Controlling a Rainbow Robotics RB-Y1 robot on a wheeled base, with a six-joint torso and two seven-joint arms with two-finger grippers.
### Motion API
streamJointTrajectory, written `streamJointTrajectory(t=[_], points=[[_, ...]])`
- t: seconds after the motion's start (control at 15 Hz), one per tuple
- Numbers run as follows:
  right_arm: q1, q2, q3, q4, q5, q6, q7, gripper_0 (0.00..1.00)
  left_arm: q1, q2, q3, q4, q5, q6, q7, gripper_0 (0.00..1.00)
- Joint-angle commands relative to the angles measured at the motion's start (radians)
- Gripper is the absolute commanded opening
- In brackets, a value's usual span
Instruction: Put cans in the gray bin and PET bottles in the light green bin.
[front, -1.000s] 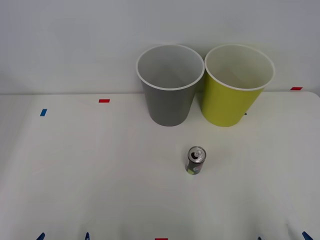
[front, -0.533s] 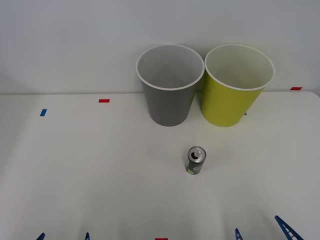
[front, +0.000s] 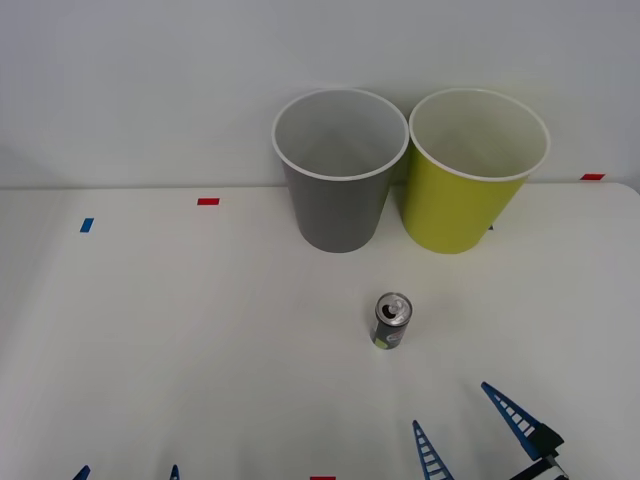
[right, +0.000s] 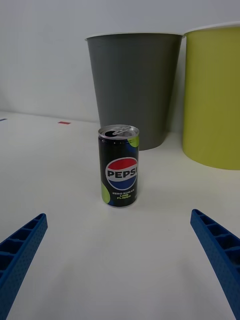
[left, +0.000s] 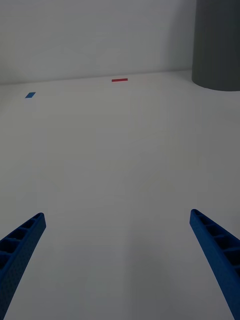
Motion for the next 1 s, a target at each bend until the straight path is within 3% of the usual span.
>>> streamJointTrajectory(t=[0.07, 0.53, 0.8, 1.0], points=[[-0.069, 0.035, 0.009, 0.0, 0.004, 0.075, 0.002, 1.0, 0.0, 0.0, 0.0, 0.0, 0.0, 0.0, 0.0, 1.0], [-0.193, 0.096, 0.006, 0.0, -0.01, 0.216, 0.002, 1.0, 0.0, 0.0, 0.0, 0.0, 0.0, 0.0, 0.0, 1.0], [-0.273, 0.138, 0.004, 0.123, -0.015, 0.167, 0.005, 1.0, 0.0, 0.0, 0.0, 0.0, 0.0, 0.0, 0.0, 1.0], [-0.328, 0.158, 0.001, 0.124, -0.022, 0.207, 0.006, 1.0, 0.0, 0.0, 0.0, 0.0, 0.0, 0.0, 0.0, 1.0]])
